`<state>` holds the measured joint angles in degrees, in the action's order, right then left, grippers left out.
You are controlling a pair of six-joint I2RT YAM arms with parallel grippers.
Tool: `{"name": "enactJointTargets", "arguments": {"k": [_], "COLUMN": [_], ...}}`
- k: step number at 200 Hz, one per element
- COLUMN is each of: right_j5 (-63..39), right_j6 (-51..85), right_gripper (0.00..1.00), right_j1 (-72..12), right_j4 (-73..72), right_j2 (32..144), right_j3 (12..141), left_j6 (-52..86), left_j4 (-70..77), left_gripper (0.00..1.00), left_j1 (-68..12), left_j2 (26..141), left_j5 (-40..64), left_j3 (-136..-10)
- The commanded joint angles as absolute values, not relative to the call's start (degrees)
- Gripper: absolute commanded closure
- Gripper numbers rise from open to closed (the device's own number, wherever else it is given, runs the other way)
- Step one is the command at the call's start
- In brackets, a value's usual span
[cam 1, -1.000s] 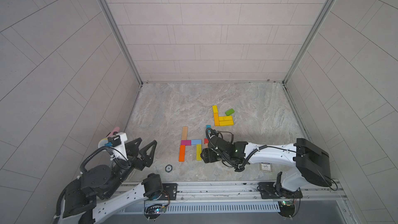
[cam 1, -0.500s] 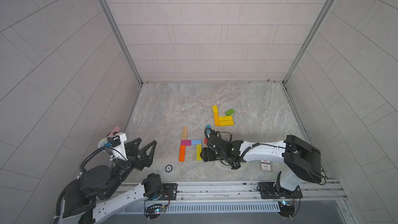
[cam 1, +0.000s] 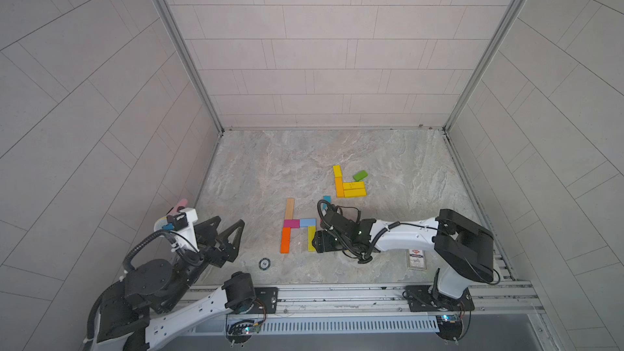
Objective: Assemble the letter h with building blocks
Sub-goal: Adjust the building block at the center of the board.
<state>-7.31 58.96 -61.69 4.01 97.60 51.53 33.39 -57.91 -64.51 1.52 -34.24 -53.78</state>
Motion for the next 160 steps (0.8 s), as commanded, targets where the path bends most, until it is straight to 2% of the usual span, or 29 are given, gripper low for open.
{"name": "enactJointTargets", "arguments": {"k": [1, 160], "right_j5": [-6.9, -6.5], "right_j6": [60.0, 60.8], "right_gripper": [0.22, 0.22], "right_j1": [-61.5, -61.3], "right_j4": [5.1, 4.5], "right_j2": [98.9, 100.5], "right_j3": [52.0, 53.0], "left_j6": [32.8, 32.6], "left_j4": [-59.6, -59.9], "left_gripper": [0.0, 0.0], "left_j1": [-64.7, -64.6], "left_j2": [0.6, 0.6], "left_j5": [-35.6, -36.2], "left_j3": [-54.8, -54.7]}}
